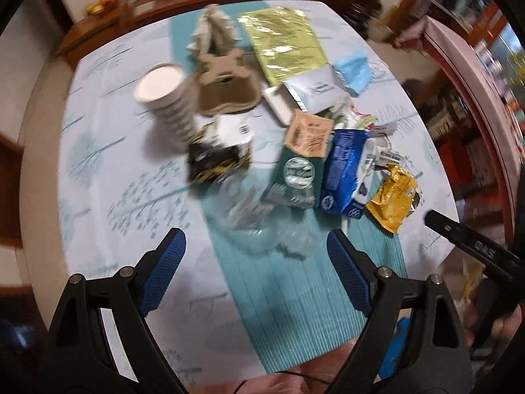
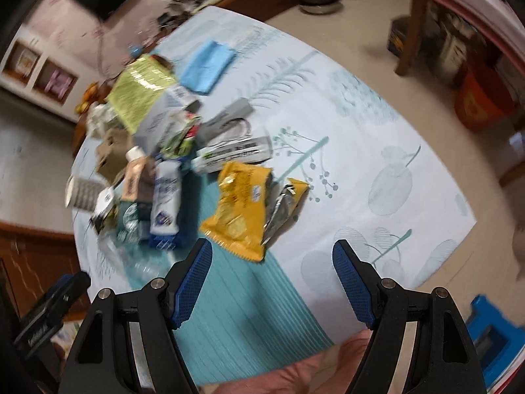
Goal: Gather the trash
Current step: 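Reach the right tool to the yellow snack wrapper and grasp it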
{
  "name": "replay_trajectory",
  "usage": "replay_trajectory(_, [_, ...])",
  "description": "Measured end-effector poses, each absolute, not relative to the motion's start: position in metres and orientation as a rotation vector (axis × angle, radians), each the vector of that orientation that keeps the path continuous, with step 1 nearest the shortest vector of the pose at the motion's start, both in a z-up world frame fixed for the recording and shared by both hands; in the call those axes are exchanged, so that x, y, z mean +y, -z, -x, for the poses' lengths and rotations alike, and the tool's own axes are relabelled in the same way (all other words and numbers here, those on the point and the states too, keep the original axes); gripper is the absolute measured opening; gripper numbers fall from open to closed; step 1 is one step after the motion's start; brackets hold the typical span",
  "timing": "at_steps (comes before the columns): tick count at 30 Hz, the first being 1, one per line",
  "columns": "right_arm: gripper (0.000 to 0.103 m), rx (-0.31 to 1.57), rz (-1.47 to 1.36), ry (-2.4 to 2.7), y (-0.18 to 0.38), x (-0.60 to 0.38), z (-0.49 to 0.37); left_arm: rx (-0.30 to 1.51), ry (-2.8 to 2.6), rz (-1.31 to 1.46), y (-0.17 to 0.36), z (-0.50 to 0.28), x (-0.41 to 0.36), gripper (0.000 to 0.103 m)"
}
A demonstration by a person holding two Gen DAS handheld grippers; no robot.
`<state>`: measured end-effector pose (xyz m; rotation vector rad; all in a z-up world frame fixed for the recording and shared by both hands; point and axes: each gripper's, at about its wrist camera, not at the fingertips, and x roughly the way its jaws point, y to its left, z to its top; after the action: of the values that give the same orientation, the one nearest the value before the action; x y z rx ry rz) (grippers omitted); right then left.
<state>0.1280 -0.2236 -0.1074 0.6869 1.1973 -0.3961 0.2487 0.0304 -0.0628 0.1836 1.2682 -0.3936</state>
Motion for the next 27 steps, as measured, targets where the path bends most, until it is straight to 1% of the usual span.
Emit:
replay_trajectory(7, [0.078,1.191,-0.798,0.417,0.144,-0.232,-0.149,1.272,0.52,-0.241,0.071,-0.267,-0.007,0.086])
replay_trajectory(11, [0.078,1.194,-0.791,0.424,0.156,-0.226,-0.163,1.269,0.569,-0.261,0.072,-0.275,-0.021,0.086])
replay_trajectory(14, [0.077,1.19,-0.73,0.446,0.157,-0.221,-0.175,1.263,0.59,-0.272,0.072,-0.279,-0.028,0.086])
replay_trajectory(16, [0.074,1.185,-0.698,0.457,0.157,-0.218,-0.18,1.263,0.604,-0.274,0.072,-0.281,-0.031,0.086])
replay_trajectory(18, [0.068,1.184,-0.666,0.455,0.156,-0.215,-0.186,1.263,0.613,-0.274,0.072,-0.283,-0.034,0.086])
replay_trajectory(20, [0.057,1.176,-0.644,0.428,0.155,-0.213,-0.189,1.265,0.619,-0.275,0.072,-0.284,-0.037,0.086])
replay_trajectory(22, [0.041,1.168,-0.648,0.391,0.155,-0.212,-0.191,1.27,0.626,-0.274,0.073,-0.286,-0.04,0.086])
replay_trajectory(23, [0.035,1.165,-0.652,0.377,0.156,-0.211,-0.191,1.272,0.629,-0.273,0.073,-0.286,-0.042,0.086])
replay_trajectory(24, [0.033,1.162,-0.655,0.366,0.156,-0.21,-0.192,1.275,0.635,-0.274,0.073,-0.287,-0.044,0.086])
replay_trajectory(25, [0.028,1.161,-0.654,0.357,0.155,-0.209,-0.192,1.276,0.645,-0.276,0.072,-0.288,-0.047,0.086])
replay_trajectory(26, [0.02,1.159,-0.652,0.347,0.155,-0.207,-0.194,1.276,0.652,-0.282,0.072,-0.289,-0.052,0.086])
replay_trajectory(27, [0.018,1.159,-0.649,0.335,0.153,-0.206,-0.194,1.276,0.658,-0.286,0.072,-0.29,-0.055,0.086])
